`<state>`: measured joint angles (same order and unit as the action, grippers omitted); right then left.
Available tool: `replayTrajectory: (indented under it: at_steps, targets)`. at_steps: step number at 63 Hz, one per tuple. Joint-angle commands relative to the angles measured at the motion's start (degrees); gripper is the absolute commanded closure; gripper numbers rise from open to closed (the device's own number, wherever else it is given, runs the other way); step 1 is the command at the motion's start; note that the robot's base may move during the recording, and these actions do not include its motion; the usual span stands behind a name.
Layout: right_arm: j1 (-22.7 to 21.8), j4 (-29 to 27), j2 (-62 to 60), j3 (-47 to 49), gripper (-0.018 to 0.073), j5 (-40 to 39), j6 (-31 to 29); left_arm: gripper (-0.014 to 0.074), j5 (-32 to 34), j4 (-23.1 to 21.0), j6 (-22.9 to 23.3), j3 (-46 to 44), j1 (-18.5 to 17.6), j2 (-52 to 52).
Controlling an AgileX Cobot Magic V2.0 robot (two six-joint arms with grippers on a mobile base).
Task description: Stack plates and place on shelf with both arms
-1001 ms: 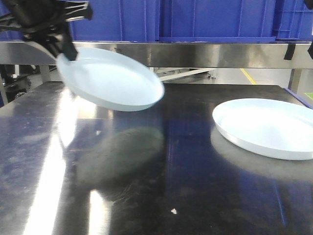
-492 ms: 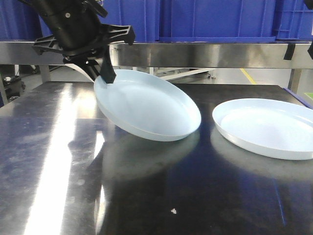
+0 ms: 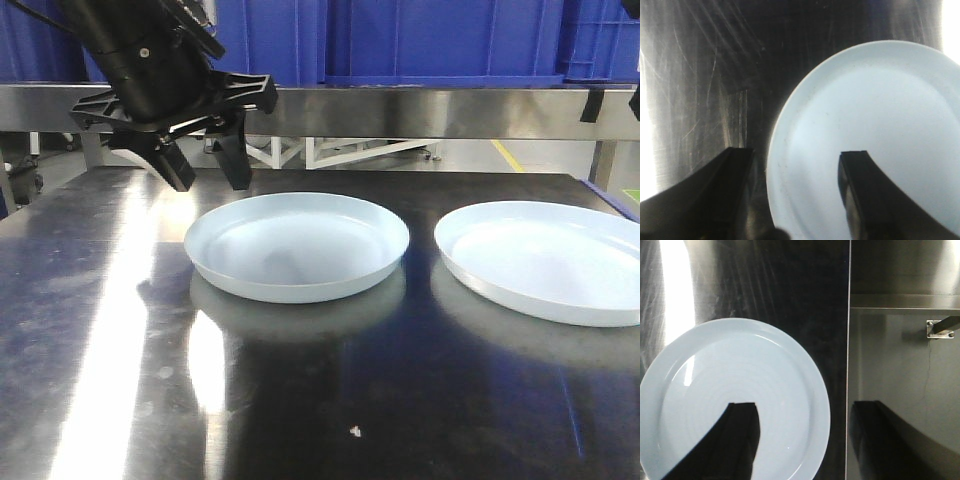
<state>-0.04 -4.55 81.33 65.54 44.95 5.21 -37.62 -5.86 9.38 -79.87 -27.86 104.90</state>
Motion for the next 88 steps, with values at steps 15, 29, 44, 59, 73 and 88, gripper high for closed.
replayTrajectory:
  at_steps: [15, 29, 44, 59, 73, 88]
  targets:
    - [-0.12, -0.12, -2.08, 2.07, 0.0052, -2.65, -0.39, 0.0488, 2.13, -0.46, -1.62, -4.06, -0.33, -5.39]
    - [-0.12, -0.76, -2.08, 2.07, 0.0052, -2.64, -0.39, 0.0493, 3.80, -0.67, -1.40, -4.68, 1.14, -13.78]
    - [-0.12, -1.04, -2.08, 2.07, 0.0052, -3.00, -0.39, 0.0493, 6.18, -0.67, 0.16, -1.93, 7.93, -25.83]
    - [-0.12, -1.04, -2.08, 2.07, 0.0052, -3.00, -0.39, 0.0493, 8.41, -0.67, 1.08, 7.26, 17.37, -39.42]
    - [-0.12, -1.94, -2.08, 2.07, 0.0052, -3.00, -0.39, 0.0493, 13.25, 0.39, 1.18, 21.01, 25.62, -51.88]
    - [-0.12, -2.48, -2.08, 2.07, 0.0052, -3.00, -0.39, 0.0494, 16.77, 2.42, 1.18, 33.32, 26.81, -59.75]
